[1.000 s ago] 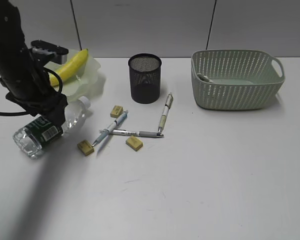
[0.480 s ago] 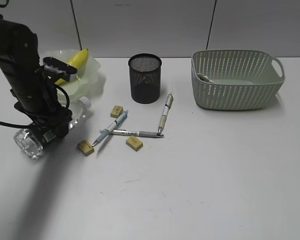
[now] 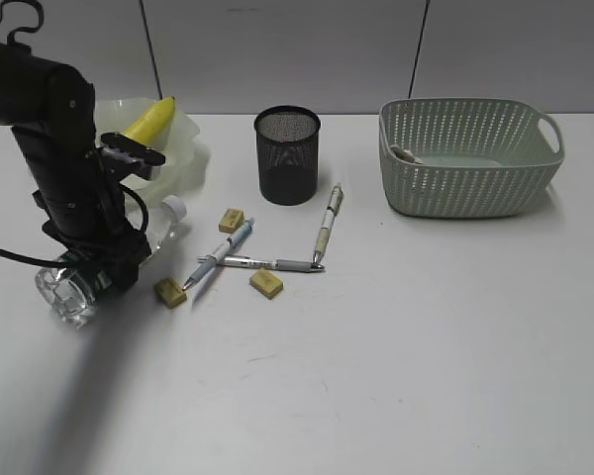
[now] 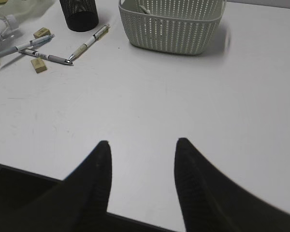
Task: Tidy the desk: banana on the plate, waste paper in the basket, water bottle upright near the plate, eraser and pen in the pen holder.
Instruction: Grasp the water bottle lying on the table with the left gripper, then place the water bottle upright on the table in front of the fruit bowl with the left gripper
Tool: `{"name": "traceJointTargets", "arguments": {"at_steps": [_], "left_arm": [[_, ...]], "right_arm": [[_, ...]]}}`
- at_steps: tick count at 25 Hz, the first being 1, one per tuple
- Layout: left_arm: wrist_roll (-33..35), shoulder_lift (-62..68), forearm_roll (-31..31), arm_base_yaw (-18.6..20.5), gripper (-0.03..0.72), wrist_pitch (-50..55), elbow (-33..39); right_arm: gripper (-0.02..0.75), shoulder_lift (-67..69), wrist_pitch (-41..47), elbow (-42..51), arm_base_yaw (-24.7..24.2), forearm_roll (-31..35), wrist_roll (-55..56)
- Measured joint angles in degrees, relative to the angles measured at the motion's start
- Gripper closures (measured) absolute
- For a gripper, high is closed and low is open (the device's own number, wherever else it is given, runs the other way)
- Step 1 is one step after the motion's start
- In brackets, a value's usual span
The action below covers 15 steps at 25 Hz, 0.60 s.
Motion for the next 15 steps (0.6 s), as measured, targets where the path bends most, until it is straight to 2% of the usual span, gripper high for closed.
{"name": "traceJointTargets", "arguments": {"at_steps": [7,15], "left_arm": [[0.0,-3.2,-1.4,-1.1,0.204,4.6,-0.1],[0.0,-16.7,-5.3,-1.2,0.204,4.1,0.8]], "right_arm": [[0.389,0.0,0.0,0.0,0.0,0.0,0.0],[0.389,0.0,0.0,0.0,0.0,0.0,0.0]]}}
